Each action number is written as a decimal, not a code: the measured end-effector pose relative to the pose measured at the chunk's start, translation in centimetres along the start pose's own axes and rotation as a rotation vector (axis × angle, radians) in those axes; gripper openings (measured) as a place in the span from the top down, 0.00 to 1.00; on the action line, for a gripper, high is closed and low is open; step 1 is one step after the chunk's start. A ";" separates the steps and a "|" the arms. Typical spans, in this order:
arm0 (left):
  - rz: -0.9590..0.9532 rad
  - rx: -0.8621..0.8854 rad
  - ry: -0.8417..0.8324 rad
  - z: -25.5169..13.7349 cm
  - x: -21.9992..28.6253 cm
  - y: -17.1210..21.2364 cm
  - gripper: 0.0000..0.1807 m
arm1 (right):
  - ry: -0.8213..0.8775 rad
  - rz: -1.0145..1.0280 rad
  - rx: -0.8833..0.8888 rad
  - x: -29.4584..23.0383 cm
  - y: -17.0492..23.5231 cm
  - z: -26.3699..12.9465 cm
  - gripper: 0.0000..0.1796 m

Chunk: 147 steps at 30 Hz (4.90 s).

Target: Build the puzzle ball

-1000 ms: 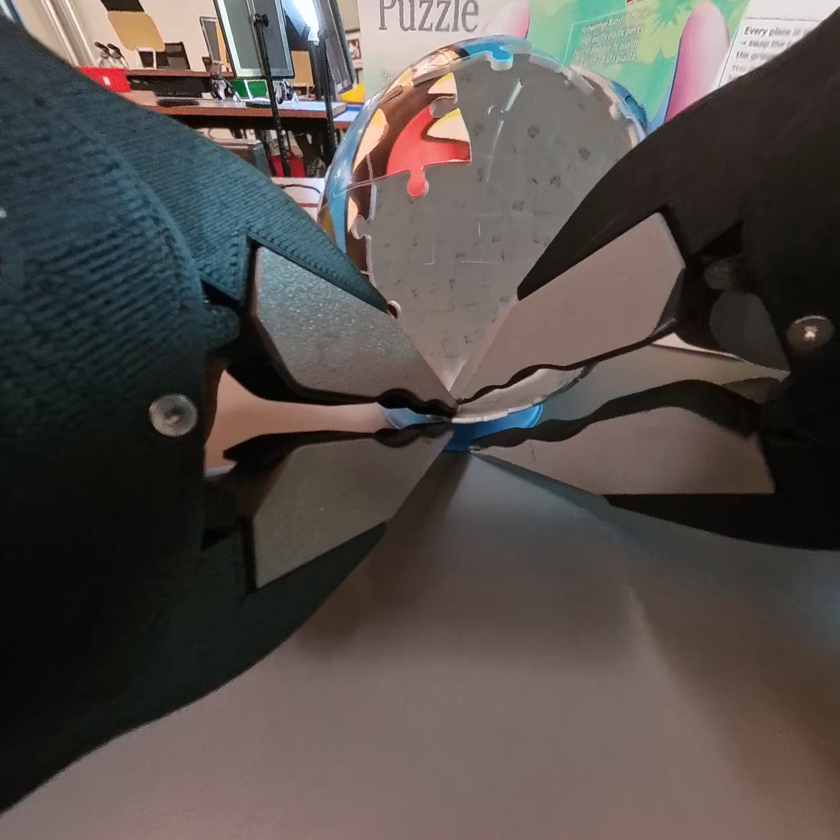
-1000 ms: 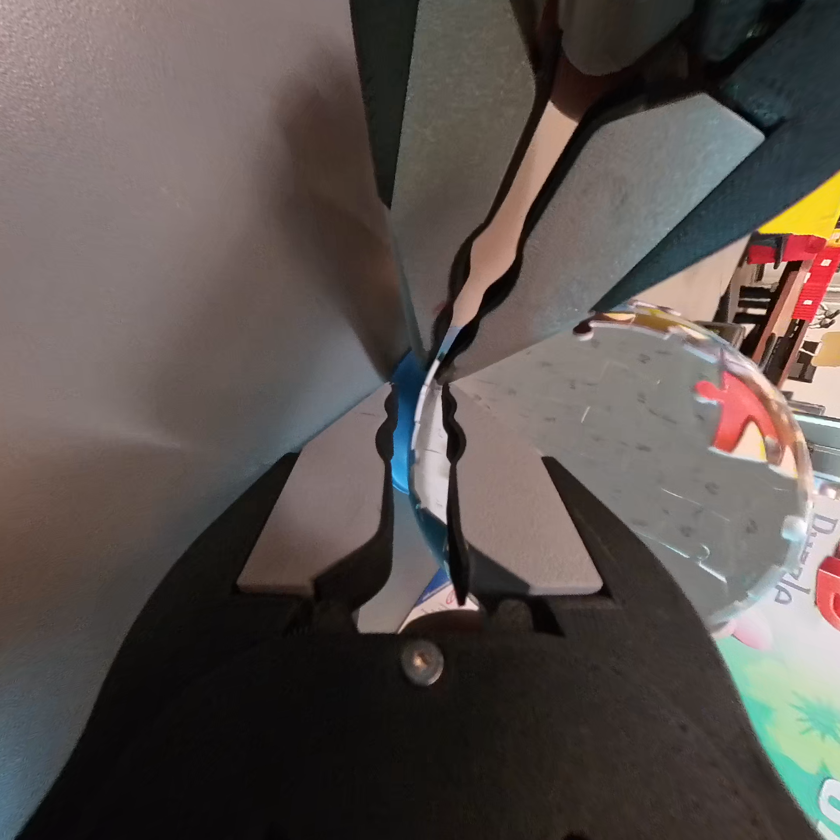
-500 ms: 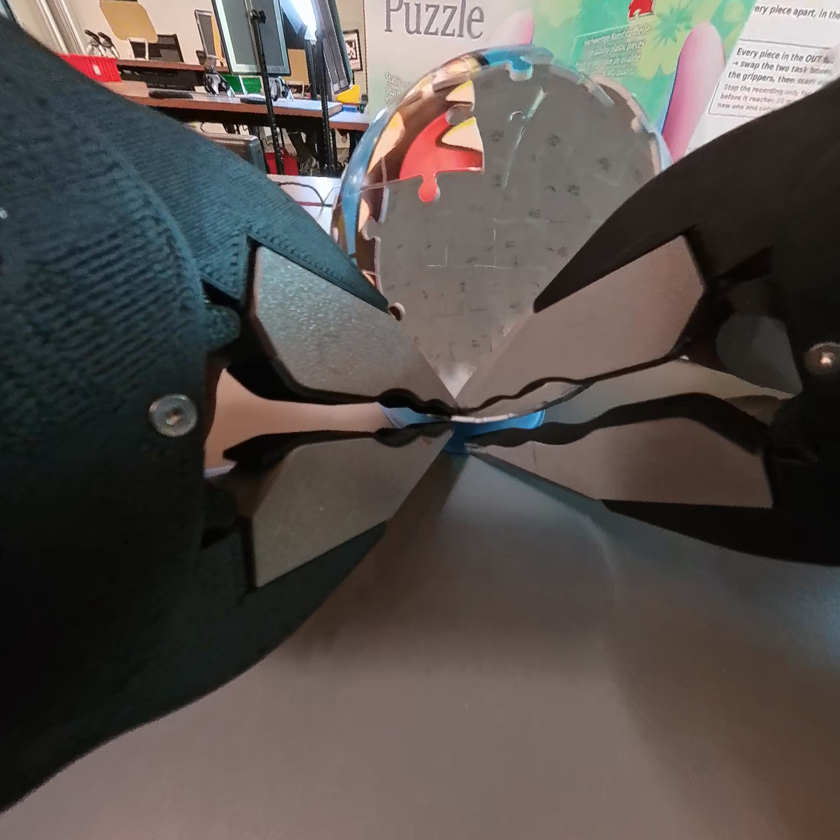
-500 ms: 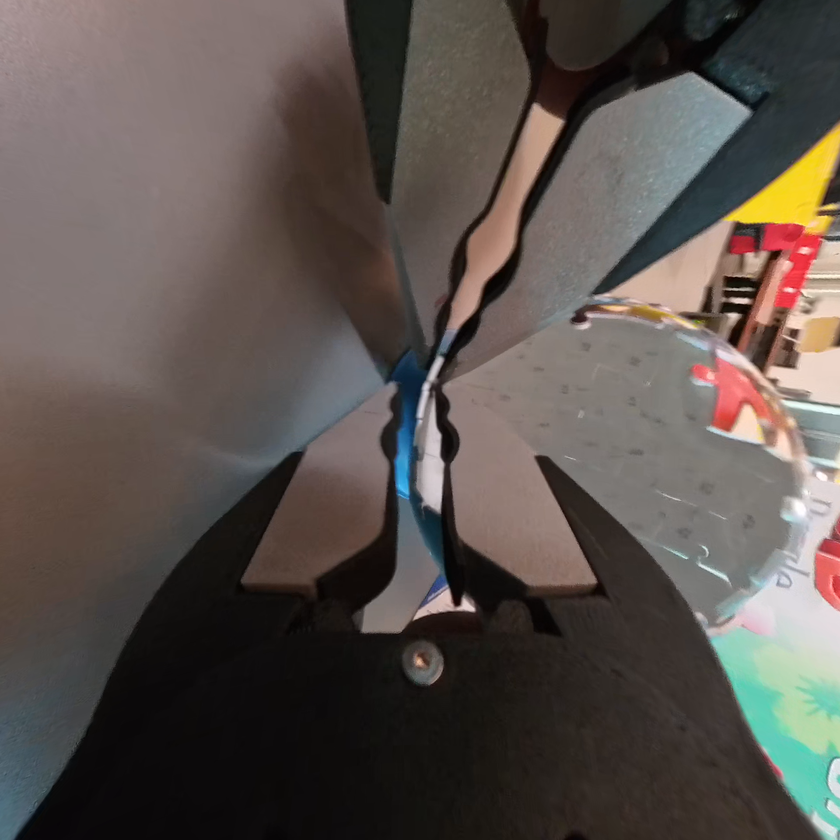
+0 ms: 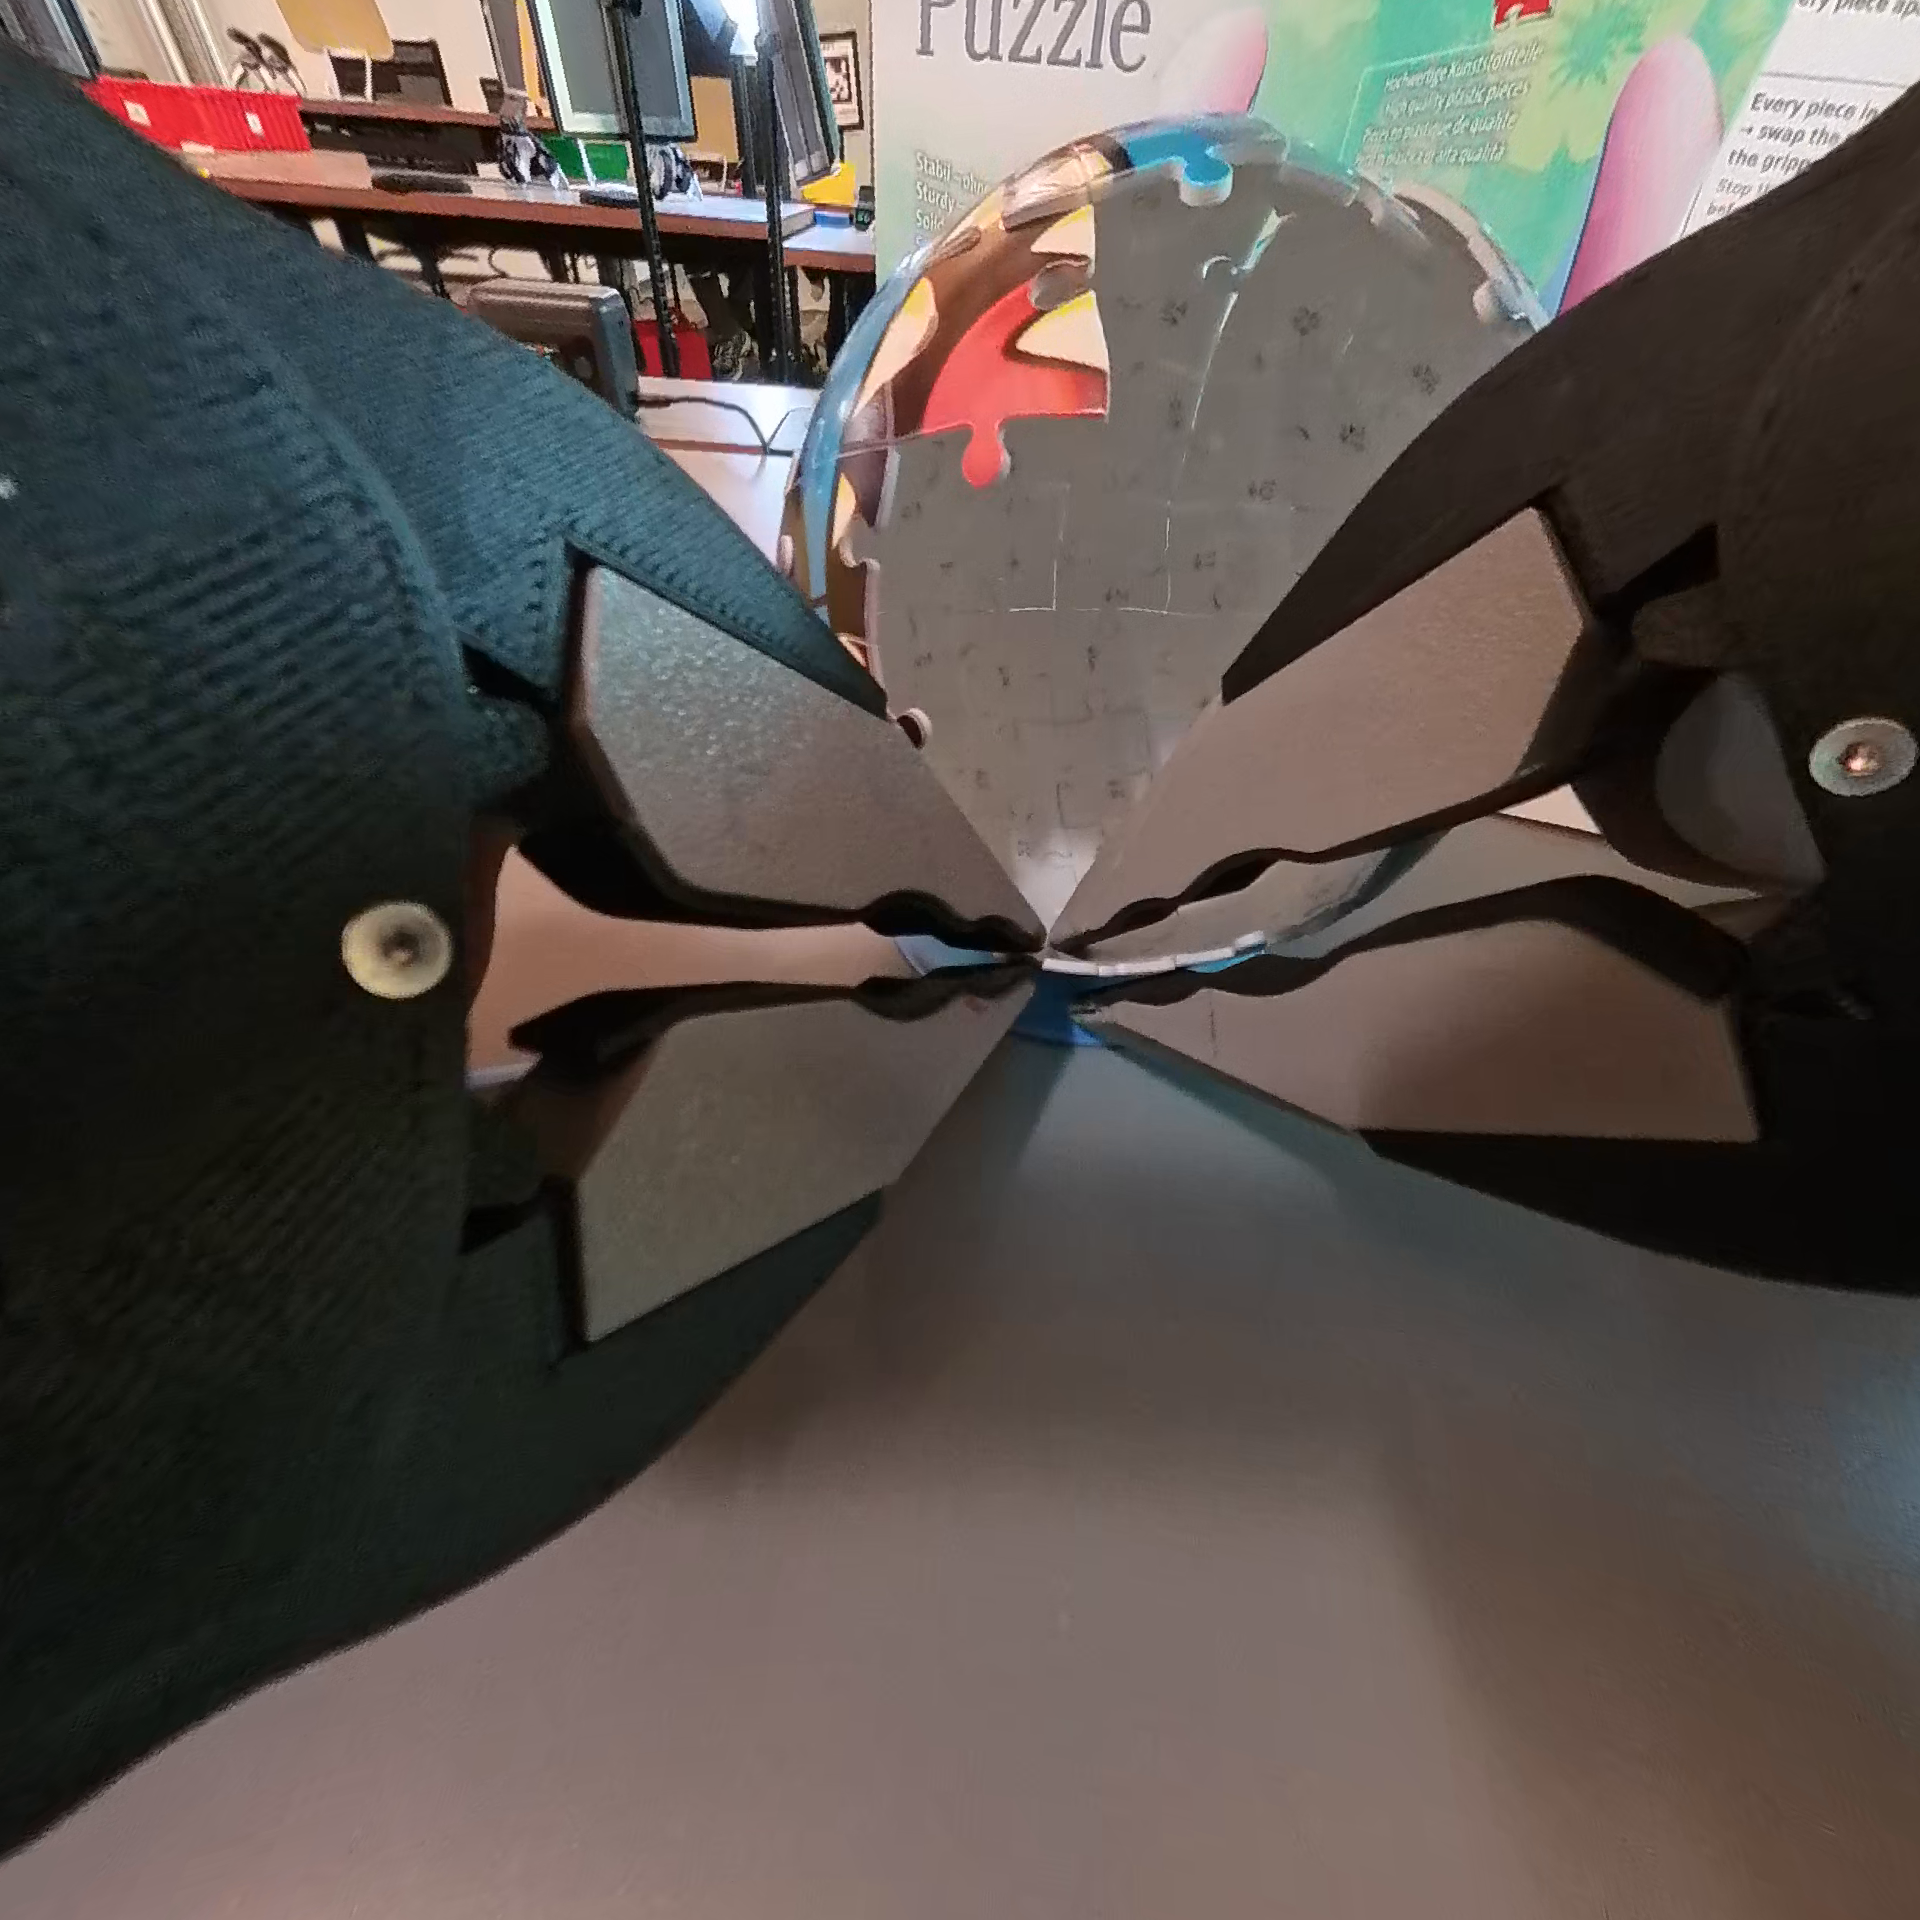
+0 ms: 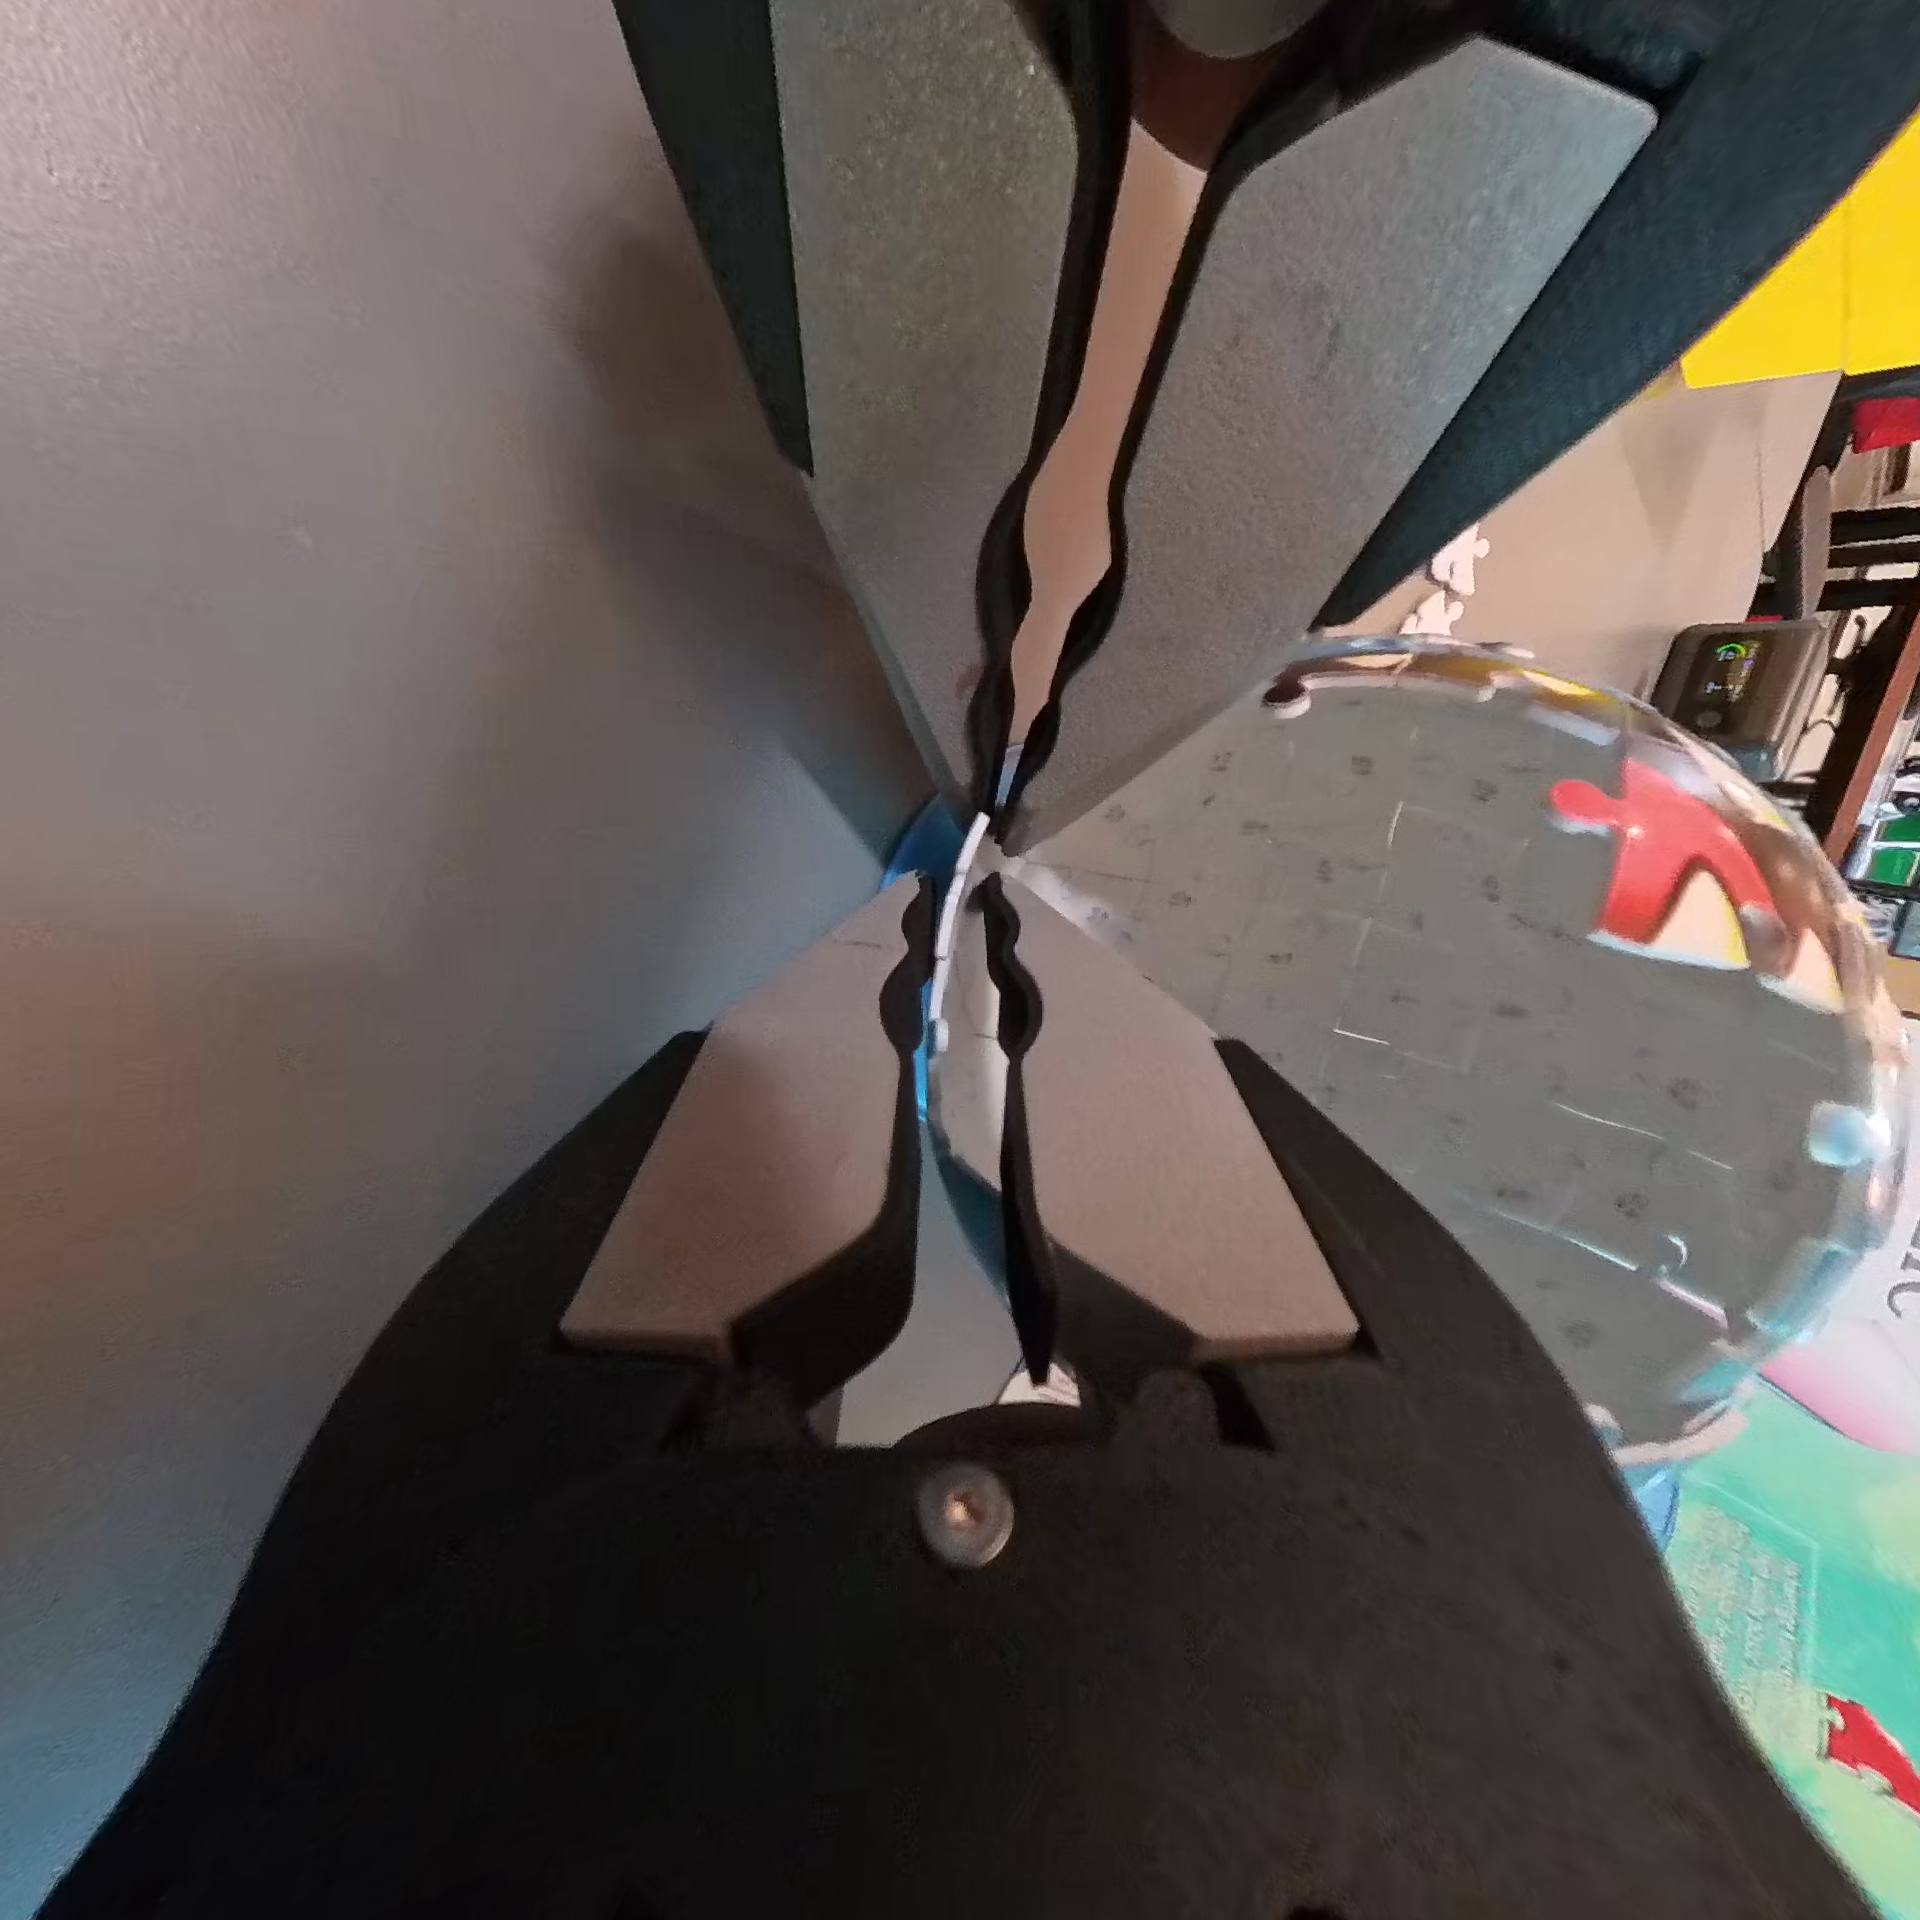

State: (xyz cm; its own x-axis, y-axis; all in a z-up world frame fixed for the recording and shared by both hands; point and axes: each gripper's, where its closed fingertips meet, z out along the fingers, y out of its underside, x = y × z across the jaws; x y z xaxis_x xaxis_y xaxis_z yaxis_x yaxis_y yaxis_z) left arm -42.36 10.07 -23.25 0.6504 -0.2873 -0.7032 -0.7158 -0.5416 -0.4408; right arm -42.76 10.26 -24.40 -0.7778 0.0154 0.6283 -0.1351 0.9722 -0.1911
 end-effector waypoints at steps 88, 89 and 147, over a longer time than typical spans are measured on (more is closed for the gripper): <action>0.050 0.058 -0.004 -0.4 -0.1 -0.5 1.00 | 0.135 0.047 -0.077 0.6 -0.4 -1.6 0.89; 0.055 0.058 -0.006 -0.4 -0.1 -0.5 1.00 | 0.150 0.031 -0.089 0.7 -0.4 -1.8 0.88; 0.021 0.081 0.025 0.0 -0.2 -0.4 1.00 | 0.039 -0.104 -0.161 -0.3 1.2 -0.7 0.98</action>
State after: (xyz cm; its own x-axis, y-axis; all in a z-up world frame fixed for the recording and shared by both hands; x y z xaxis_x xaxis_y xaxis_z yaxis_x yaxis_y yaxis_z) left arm -42.14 10.36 -22.94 0.6404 -0.3178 -0.6992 -0.7469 -0.4697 -0.4706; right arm -42.26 11.58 -24.32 -0.7401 -0.0810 0.6676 -0.1107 0.9938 -0.0022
